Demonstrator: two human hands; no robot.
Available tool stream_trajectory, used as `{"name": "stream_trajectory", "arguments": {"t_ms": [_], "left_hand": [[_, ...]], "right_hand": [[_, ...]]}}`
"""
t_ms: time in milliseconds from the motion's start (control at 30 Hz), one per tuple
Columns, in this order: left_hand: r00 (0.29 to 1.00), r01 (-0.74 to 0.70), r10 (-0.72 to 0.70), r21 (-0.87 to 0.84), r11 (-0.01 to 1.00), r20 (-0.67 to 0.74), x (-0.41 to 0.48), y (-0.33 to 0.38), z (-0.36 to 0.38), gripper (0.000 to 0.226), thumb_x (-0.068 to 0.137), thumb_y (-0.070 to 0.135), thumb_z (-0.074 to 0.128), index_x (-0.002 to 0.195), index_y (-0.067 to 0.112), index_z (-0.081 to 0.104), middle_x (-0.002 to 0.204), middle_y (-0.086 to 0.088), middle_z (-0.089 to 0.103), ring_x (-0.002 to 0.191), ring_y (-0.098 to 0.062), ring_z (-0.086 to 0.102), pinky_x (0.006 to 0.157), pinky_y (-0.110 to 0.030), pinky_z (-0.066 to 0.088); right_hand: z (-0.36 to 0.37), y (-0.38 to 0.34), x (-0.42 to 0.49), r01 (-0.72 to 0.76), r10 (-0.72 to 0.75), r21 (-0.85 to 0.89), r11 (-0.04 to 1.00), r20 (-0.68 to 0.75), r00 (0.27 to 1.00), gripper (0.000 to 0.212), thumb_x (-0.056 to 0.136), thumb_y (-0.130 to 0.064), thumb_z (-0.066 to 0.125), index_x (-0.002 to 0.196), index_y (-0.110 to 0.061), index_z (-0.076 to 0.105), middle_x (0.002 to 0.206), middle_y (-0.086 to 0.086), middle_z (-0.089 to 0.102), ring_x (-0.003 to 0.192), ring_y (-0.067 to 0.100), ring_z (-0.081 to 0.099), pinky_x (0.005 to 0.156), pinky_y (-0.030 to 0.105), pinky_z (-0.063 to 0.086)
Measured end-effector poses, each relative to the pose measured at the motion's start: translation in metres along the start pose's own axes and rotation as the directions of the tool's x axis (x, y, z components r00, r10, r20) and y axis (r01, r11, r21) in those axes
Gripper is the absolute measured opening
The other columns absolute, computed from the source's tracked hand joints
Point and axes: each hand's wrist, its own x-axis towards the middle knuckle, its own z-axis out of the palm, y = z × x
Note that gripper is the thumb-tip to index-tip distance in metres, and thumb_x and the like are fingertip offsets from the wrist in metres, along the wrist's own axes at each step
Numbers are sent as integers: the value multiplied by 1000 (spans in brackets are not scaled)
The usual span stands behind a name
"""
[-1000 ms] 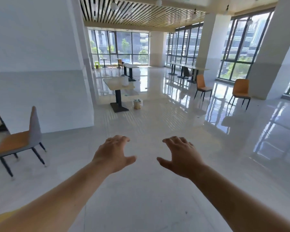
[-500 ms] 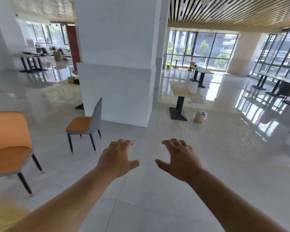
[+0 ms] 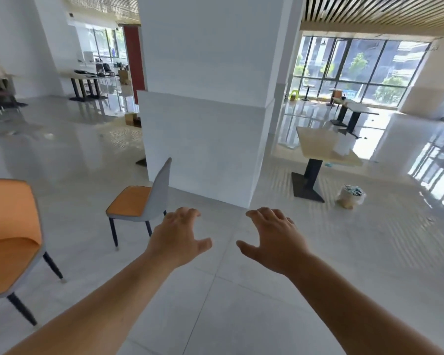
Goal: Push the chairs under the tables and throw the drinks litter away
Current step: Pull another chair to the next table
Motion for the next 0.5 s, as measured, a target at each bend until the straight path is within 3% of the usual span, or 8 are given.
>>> {"name": "stream_trajectory", "arguments": {"t_ms": [200, 333, 500], "left_hand": [[987, 161, -161, 1, 987, -16, 144, -25, 34, 81, 82, 72, 61, 145, 30, 36, 151, 6, 39, 132, -21, 40, 91, -40, 49], [961, 275, -275, 14, 961, -38, 229, -42, 42, 77, 83, 70, 62, 145, 31, 37, 154, 7, 37, 131, -19, 42, 81, -35, 42], [930, 359, -354, 39, 933, -104, 332, -81, 48, 80, 81, 73, 61, 145, 29, 38, 151, 7, 41, 130, -22, 39, 82, -33, 37]], "right_hand": [[58, 73, 159, 106, -107, 84, 991, 10, 994, 83, 85, -80, 47, 150, -28, 39, 147, -2, 49, 135, 24, 43, 107, 45, 42], [79, 109, 271, 193, -199, 125, 973, 41, 979, 84, 84, -81, 45, 150, -29, 37, 147, -3, 49, 134, 24, 44, 107, 44, 44], [104, 127, 408, 304, -312, 124, 944, 51, 949, 83, 85, -81, 45, 149, -28, 38, 144, -2, 50, 132, 25, 45, 105, 44, 44]]}}
